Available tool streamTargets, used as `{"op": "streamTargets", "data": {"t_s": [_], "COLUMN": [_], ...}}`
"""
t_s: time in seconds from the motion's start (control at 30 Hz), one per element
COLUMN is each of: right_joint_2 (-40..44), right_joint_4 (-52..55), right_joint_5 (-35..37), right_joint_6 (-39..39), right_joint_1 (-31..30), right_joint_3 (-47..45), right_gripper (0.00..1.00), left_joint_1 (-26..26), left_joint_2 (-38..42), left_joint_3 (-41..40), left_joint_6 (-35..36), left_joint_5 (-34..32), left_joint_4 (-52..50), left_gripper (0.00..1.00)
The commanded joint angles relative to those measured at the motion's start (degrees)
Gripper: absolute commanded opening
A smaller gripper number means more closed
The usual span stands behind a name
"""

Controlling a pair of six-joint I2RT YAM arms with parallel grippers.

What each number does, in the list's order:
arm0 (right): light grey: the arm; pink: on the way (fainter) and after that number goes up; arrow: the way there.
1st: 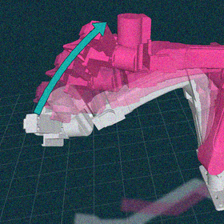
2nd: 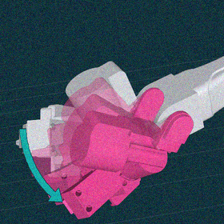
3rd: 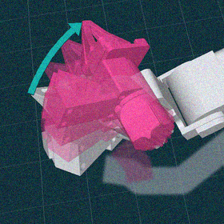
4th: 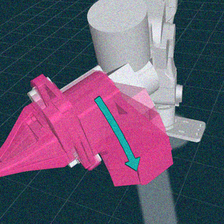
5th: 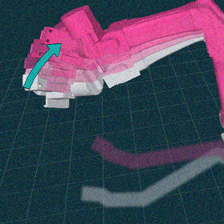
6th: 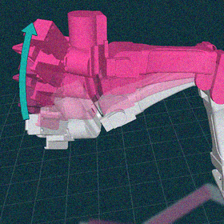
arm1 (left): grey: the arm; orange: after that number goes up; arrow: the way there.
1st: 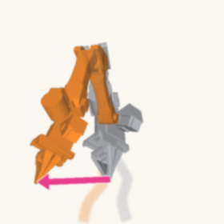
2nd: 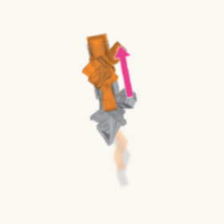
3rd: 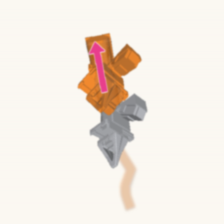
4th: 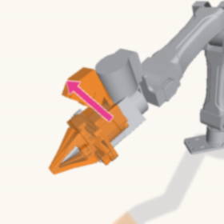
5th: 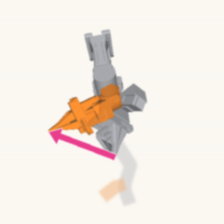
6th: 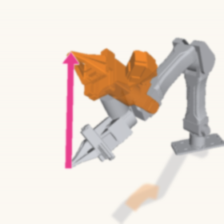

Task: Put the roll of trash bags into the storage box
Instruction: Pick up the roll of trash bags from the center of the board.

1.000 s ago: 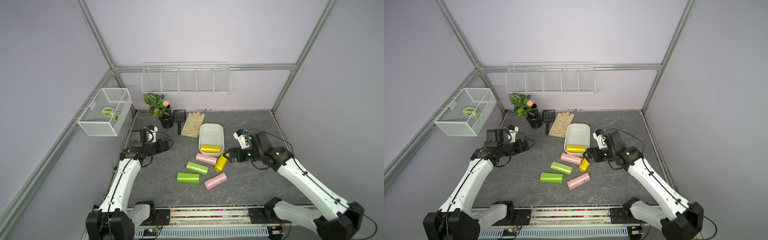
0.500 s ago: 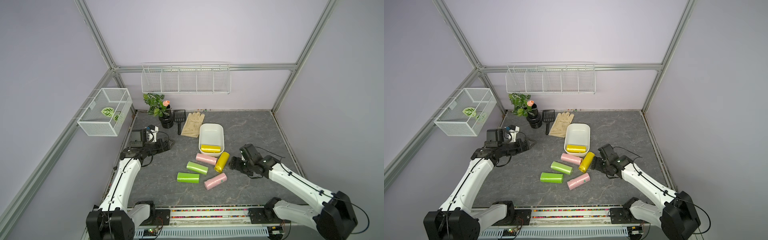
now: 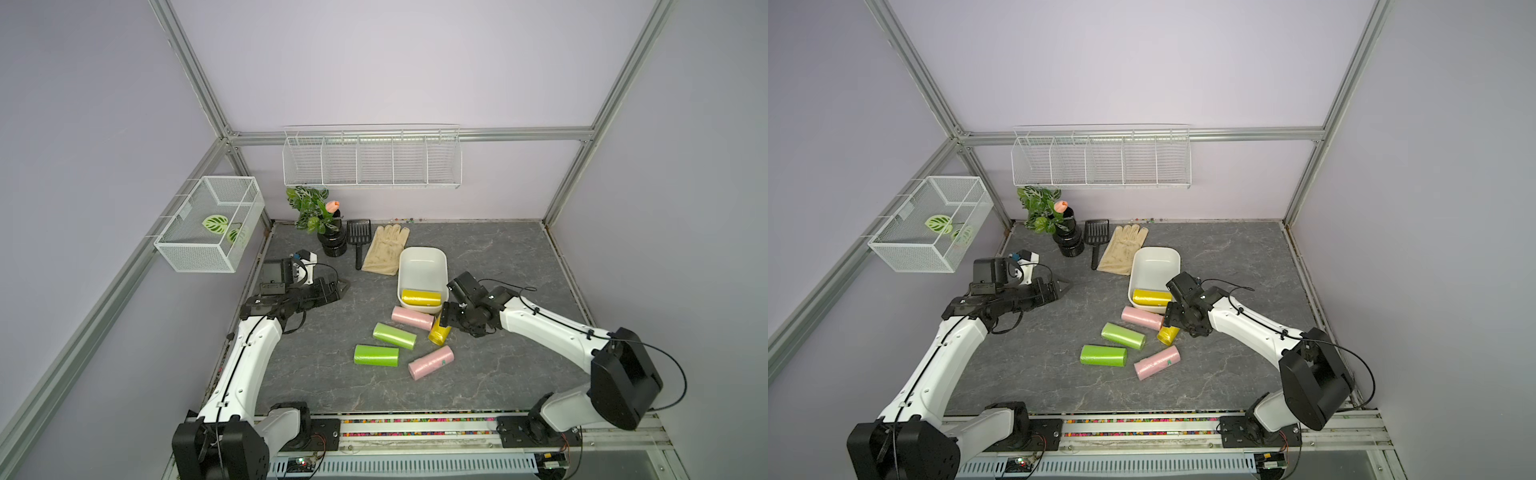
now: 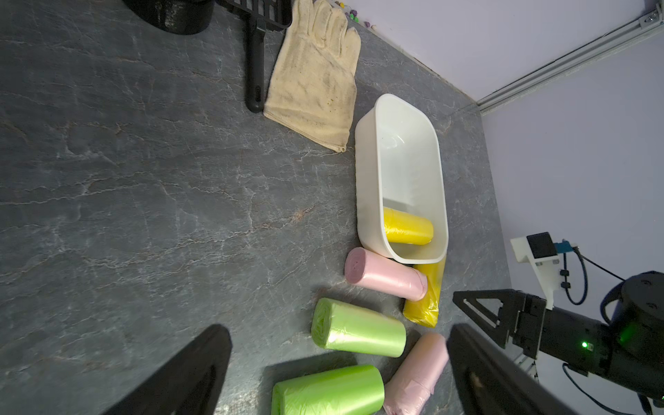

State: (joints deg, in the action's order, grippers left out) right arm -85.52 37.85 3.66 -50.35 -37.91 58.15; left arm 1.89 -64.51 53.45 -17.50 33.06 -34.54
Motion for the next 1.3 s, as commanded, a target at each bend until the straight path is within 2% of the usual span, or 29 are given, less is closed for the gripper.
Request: {"op": "streamTargets", "data": {"t_s": [0.0, 0.2, 0.43, 0.53, 0.67, 0.87, 0.93, 1.03, 1.13, 1.27], "right_joint_2": [-1.2, -7.0, -14.9, -16.2, -15.8, -16.7, -16.6, -14.4, -10.7, -4.6], "right_joint_4": [2.6, 3.1, 3.5, 2.9, 2.6, 1.4, 1.8, 1.5, 2.1, 4.0], "right_joint_5": [2.0, 1.6, 0.0, -0.2, -0.6, -1.6, -1.5, -1.2, 0.6, 3.5], "right_joint_6": [0.0, -2.5, -2.2, -2.7, -3.7, -4.1, -4.0, -3.5, -2.0, 0.7], "right_joint_1": [-0.6, -0.6, -0.6, -0.6, -0.6, -1.1, -1.2, -1.3, -2.0, -2.5], "right_joint_3": [1.5, 4.1, 9.4, 9.7, 7.8, 5.0, 4.7, 3.8, 3.0, 2.1], "right_gripper": [0.84, 0.76, 0.73, 0.72, 0.63, 0.55, 0.48, 0.31, 0.21, 0.14], "left_joint_1": [-0.1, -0.1, -0.1, -0.1, -0.1, -0.1, -0.1, -0.1, -0.1, -0.1], "left_joint_2": [0.5, 0.8, 1.3, 1.3, 1.3, 0.8, 0.8, 0.9, 0.8, 0.1], "left_joint_3": [1.5, 1.5, 1.4, 1.4, 1.4, 1.5, 1.5, 1.5, 1.5, 1.5], "left_joint_6": [0.5, 0.3, 0.3, 0.4, 0.4, 0.3, 0.4, 0.4, 0.3, 0.4], "left_joint_5": [0.2, 0.4, 0.3, 0.2, 0.0, 0.3, 0.3, 0.2, 0.2, 0.3], "left_joint_4": [0.7, 0.9, 0.9, 0.8, 0.8, 1.0, 0.9, 1.0, 1.0, 1.0], "left_gripper": [1.0, 1.0, 1.0, 1.0, 1.0, 1.0, 1.0, 1.0, 1.0, 1.0]}}
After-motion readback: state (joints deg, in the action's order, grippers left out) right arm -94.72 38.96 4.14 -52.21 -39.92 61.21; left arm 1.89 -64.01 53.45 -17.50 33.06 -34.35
